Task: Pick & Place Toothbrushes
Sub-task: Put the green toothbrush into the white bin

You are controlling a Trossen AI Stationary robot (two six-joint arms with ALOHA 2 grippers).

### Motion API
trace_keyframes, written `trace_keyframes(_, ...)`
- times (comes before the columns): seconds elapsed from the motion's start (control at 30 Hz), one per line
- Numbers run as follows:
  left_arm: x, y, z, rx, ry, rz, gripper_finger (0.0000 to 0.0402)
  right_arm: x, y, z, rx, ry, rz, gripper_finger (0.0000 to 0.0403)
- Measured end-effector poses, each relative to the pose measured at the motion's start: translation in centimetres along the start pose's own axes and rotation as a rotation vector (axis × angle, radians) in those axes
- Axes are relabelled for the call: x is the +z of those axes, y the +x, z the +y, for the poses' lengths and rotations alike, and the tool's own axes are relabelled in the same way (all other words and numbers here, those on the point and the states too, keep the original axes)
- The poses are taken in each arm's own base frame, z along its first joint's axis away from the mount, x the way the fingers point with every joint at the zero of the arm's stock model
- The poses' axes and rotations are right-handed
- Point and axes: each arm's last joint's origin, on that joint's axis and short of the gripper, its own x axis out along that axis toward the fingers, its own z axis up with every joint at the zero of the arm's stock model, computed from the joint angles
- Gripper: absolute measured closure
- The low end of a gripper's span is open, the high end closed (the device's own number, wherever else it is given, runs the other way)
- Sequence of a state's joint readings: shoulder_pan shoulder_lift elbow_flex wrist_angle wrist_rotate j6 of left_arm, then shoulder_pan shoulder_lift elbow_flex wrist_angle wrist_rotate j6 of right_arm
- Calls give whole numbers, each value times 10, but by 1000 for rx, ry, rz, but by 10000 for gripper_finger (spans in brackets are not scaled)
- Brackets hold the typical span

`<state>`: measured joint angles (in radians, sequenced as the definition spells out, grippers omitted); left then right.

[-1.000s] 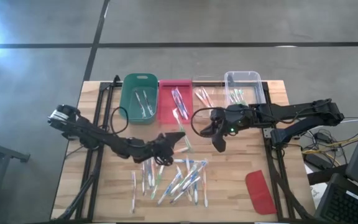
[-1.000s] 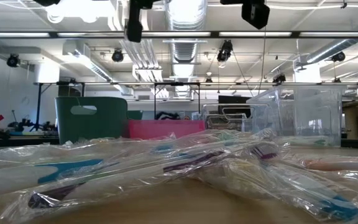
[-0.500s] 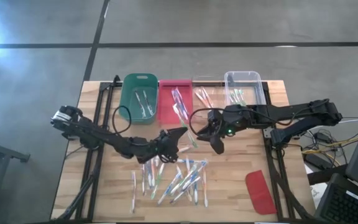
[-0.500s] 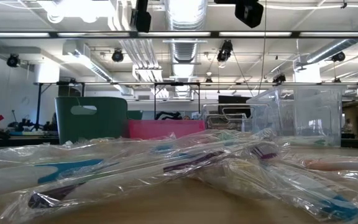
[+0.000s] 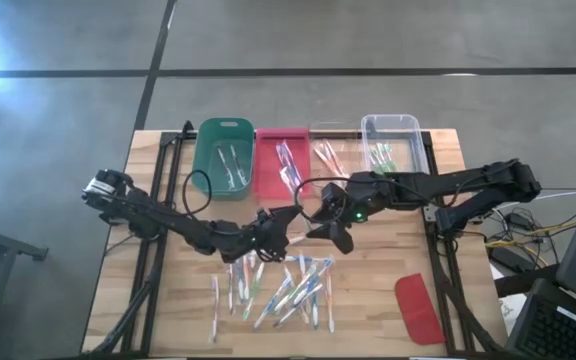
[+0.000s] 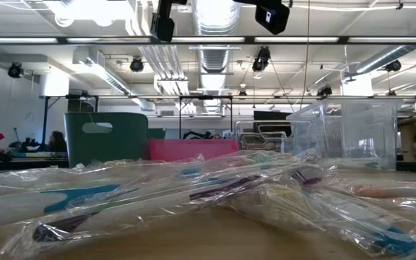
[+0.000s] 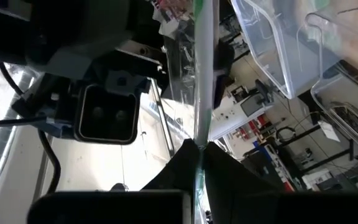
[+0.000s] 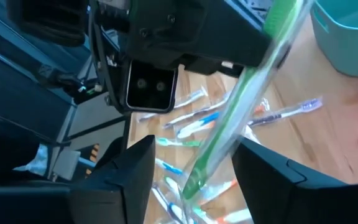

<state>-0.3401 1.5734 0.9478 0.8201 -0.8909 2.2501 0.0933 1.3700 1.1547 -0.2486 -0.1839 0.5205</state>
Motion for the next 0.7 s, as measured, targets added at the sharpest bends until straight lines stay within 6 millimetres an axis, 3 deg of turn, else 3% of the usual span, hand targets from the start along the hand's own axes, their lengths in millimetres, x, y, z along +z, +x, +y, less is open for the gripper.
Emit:
trace_keyframes(0.27,0,0,0,0,-1,0,383,3,1,-3,-45,-10,-40,216)
trace_keyframes(0.5,-2,2,6,11,-17,7,381,3,2,-3,-48,-27,-42,279)
trace_keyframes(0.7,-2,1,6,11,-15,8,368,3,2,-5,-76,-32,-47,357)
